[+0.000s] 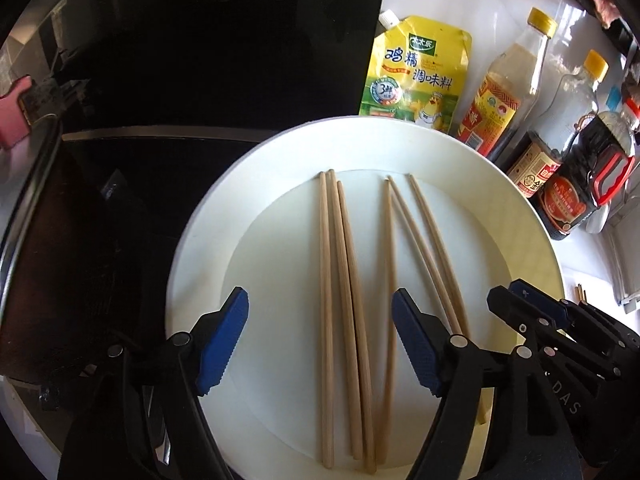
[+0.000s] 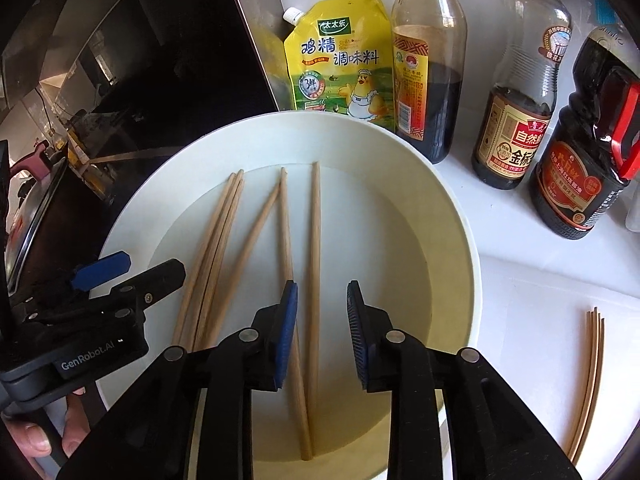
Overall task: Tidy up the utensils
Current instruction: 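Carry both chopsticks into the water bowl and open both tools, then move both open tools back over the chopsticks on the cutting board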
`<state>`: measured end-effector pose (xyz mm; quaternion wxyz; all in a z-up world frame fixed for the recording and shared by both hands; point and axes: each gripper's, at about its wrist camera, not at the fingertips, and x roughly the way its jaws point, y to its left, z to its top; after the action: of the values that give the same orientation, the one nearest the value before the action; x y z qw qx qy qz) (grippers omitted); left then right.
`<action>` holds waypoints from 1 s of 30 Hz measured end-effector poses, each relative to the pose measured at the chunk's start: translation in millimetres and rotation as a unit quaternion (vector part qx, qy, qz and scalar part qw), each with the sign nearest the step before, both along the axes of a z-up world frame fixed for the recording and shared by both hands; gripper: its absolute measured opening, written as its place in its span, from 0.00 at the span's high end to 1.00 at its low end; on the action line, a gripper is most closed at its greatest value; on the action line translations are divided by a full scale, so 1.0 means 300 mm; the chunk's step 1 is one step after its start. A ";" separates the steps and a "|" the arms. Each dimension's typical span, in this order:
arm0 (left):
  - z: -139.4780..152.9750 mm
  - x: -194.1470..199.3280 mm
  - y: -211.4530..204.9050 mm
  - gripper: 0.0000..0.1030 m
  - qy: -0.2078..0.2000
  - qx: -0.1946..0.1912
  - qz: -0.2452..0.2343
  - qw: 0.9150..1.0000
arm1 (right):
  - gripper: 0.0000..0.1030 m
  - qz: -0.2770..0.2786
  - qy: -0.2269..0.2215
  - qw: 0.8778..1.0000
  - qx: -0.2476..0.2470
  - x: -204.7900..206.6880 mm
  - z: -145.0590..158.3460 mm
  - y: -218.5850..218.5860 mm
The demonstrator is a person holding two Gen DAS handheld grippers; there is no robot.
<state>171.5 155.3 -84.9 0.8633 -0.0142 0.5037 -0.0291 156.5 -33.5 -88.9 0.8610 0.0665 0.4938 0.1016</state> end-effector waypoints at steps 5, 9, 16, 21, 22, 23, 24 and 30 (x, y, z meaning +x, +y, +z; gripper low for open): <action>0.031 -0.034 0.005 0.29 -0.006 0.005 0.002 1.000 | 0.73 0.000 -0.007 1.000 0.001 -0.040 0.030 -0.009; 0.054 -0.066 0.006 0.27 -0.011 0.004 0.004 1.000 | 0.71 0.000 -0.016 1.000 0.002 -0.079 0.057 -0.014; 0.100 -0.130 -0.019 0.27 -0.022 -0.006 -0.001 1.000 | 0.70 -0.003 -0.031 1.000 0.001 -0.157 0.108 -0.035; 0.140 -0.184 -0.050 0.26 -0.032 -0.010 -0.006 0.999 | 0.68 -0.008 -0.048 0.999 0.003 -0.219 0.144 -0.064; 0.147 -0.194 -0.058 0.26 -0.033 -0.010 -0.007 0.999 | 0.67 -0.008 -0.051 0.999 0.003 -0.233 0.150 -0.072; 0.154 -0.205 -0.066 0.26 -0.033 -0.011 -0.009 0.999 | 0.66 -0.009 -0.053 0.999 0.004 -0.247 0.155 -0.080; 0.159 -0.218 -0.073 0.26 -0.034 -0.012 -0.011 0.999 | 0.66 -0.011 -0.055 0.998 0.003 -0.260 0.160 -0.090; 0.184 -0.280 -0.125 0.25 -0.040 -0.011 -0.021 0.999 | 0.65 -0.016 -0.061 0.998 -0.001 -0.345 0.187 -0.151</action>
<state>87.5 117.6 -29.7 0.8818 -0.0115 0.4685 -0.0535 53.1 -78.9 -32.7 0.8912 0.0667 0.4392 0.0914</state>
